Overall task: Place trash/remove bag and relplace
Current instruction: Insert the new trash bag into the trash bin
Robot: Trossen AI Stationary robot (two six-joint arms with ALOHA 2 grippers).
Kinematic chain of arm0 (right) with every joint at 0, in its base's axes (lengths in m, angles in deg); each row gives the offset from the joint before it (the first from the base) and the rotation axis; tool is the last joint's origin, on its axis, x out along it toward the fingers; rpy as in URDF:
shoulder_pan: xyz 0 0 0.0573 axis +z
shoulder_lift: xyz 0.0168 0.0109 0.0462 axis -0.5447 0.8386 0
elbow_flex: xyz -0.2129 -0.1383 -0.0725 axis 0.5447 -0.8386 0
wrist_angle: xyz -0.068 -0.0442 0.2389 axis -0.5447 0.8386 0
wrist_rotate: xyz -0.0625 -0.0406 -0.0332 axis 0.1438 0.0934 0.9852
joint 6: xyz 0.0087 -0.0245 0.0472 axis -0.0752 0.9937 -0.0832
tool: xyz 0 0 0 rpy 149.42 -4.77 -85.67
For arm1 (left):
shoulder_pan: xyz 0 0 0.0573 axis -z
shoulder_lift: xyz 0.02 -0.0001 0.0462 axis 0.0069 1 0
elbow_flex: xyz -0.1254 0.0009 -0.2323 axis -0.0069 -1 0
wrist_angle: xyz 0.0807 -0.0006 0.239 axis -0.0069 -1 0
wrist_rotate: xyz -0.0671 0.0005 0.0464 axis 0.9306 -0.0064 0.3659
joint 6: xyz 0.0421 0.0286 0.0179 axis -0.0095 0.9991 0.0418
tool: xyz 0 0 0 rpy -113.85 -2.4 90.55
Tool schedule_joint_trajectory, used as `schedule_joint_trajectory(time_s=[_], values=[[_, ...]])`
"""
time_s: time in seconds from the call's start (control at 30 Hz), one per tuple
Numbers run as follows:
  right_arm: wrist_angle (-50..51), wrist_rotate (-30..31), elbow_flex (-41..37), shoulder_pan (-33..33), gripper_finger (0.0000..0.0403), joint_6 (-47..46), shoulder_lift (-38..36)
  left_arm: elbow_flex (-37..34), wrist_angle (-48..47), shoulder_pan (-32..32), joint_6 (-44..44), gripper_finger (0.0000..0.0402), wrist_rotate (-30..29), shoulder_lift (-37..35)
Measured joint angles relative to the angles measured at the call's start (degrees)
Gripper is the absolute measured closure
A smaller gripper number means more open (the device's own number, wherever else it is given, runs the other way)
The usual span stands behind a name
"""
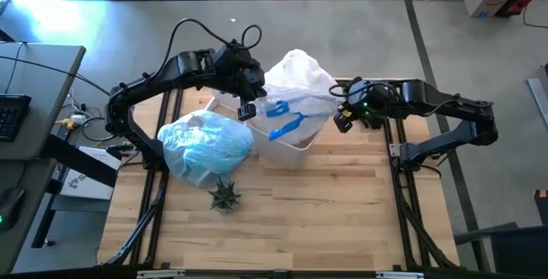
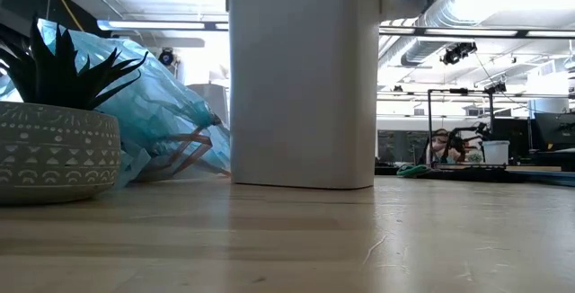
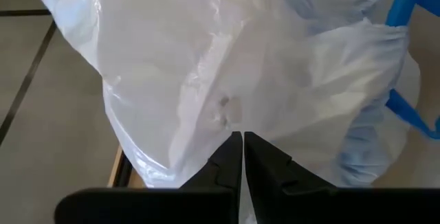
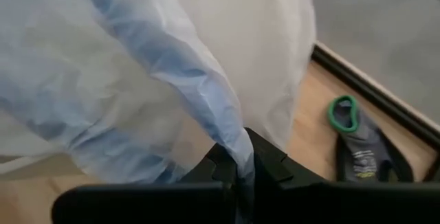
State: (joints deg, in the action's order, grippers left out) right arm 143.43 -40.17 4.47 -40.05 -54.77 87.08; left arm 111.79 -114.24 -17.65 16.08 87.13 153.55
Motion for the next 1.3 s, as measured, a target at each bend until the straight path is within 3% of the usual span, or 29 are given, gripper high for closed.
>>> schedule_joint_trajectory(time_s=[0.23,0.57,0.83,0.97,1.13,1.3], values=[[-0.72,6.75,-0.02,3.19,0.0382,-0.57,-2.33,0.0,-0.47,-0.93,-0.07,0.0402,-0.28,0.0],[-0.22,17.48,-0.02,13.29,0.0296,1.01,-6.71,0.0,-2.39,-1.49,-0.11,0.0401,1.36,0.0],[-0.18,31.17,-0.02,22.05,0.0268,5.28,-6.77,0.0,-3.17,-1.49,-0.09,0.0401,1.4,0.0],[-5.32,36.27,0.0,26.35,0.0268,15.35,-4.97,0.0,-3.17,-1.49,-0.09,0.0401,1.87,0.0],[-19.93,32.61,0.02,27.39,0.0268,36.15,0.6,-0.02,-3.13,-1.49,-0.09,0.0401,4.28,0.01],[-23.51,30.84,0.02,24.0,0.0268,43.17,3.74,-0.02,-3.12,-1.49,-0.59,0.0401,4.48,0.02]])
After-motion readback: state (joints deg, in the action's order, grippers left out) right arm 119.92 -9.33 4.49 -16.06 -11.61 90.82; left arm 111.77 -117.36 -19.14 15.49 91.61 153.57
